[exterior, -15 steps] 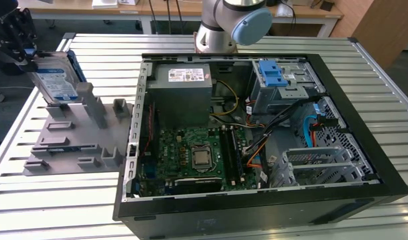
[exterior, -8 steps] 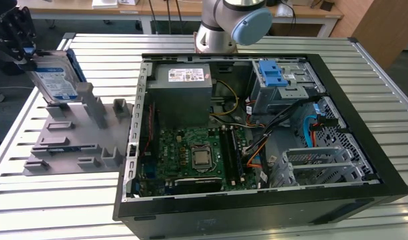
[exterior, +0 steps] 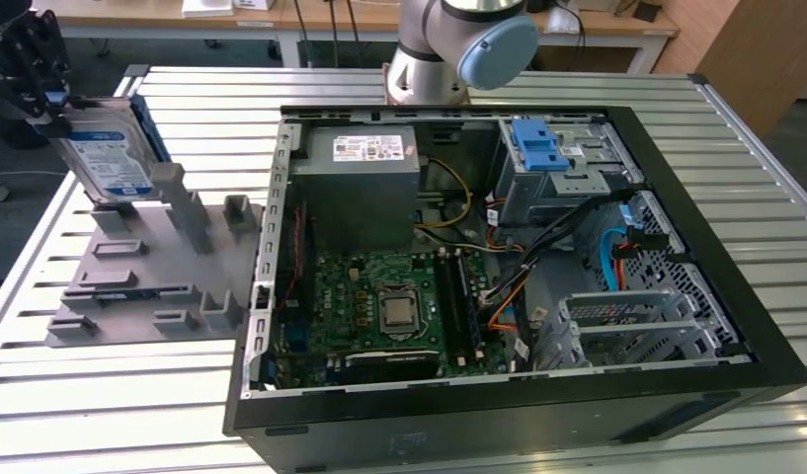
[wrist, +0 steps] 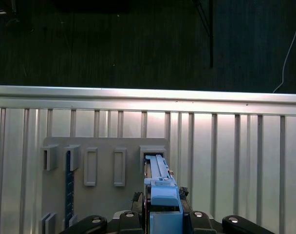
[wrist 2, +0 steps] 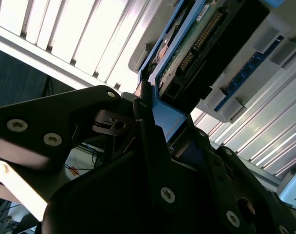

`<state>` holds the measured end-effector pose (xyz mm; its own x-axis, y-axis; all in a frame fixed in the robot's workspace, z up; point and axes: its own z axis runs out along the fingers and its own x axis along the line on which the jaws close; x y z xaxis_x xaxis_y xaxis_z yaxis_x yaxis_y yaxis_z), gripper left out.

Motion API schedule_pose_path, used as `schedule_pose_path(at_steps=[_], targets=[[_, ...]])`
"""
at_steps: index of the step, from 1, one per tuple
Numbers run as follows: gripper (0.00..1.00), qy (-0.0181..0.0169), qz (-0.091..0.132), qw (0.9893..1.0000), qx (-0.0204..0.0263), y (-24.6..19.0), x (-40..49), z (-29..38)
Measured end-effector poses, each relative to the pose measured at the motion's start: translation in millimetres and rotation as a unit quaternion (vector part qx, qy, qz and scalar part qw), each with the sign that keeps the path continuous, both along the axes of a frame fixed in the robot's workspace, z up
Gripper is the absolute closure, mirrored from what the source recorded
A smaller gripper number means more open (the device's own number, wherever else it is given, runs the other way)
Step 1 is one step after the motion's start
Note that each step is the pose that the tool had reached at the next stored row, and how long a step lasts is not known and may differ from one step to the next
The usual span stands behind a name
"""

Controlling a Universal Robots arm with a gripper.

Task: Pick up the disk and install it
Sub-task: 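Pick up the disk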

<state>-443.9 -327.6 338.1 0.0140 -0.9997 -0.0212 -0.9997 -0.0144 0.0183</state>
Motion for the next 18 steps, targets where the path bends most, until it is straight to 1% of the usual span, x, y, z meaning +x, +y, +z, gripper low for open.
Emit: schedule_pose_path(at_steps=[18], targets=[[0.64,-0.0001,0.000,1.0000,0.0000,0.0,0.0,7.2]])
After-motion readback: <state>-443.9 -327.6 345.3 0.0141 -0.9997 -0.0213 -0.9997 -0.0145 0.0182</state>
